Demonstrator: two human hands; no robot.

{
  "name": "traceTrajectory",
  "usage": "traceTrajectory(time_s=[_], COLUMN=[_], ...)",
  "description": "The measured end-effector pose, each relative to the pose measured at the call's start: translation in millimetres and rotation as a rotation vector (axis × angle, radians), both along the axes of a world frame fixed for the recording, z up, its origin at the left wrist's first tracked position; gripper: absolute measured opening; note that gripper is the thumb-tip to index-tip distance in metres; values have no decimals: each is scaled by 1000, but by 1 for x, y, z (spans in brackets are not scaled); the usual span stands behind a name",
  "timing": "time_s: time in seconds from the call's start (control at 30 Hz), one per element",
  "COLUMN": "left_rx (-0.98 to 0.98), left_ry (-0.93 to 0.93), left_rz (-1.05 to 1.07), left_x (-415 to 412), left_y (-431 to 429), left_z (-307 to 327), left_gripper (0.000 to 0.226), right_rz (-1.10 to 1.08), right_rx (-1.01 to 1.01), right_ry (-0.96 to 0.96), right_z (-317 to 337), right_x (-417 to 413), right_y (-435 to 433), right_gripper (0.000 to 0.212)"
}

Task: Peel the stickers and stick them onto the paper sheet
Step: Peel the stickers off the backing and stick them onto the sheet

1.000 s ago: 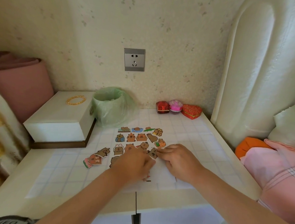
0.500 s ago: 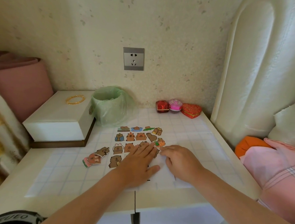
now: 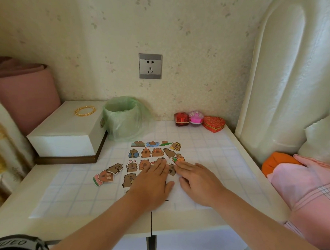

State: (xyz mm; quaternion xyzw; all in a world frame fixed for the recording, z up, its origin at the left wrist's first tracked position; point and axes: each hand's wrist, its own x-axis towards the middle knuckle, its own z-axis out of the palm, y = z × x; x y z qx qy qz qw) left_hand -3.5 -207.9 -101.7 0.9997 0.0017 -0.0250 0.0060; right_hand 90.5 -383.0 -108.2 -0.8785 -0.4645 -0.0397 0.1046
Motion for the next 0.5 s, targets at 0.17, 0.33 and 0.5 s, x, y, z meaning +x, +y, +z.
traceTrajectory(time_s=[0.17, 0.33, 0.5], left_rx=[-54, -42, -77], left_ry=[9, -22, -12], left_rz=[4, -23, -24], left_x=[-2, -4, -7], left_y=[2, 7, 9], left_z=[-2, 1, -4], left_gripper=[65, 76, 76], right_rz=[6, 39, 78], right_rx=[-20, -115, -176], right_ry=[4, 3, 68], right_z=[2, 11, 10], right_x=[1, -6, -7], right_y=[1, 8, 0], right_gripper=[50, 57, 59])
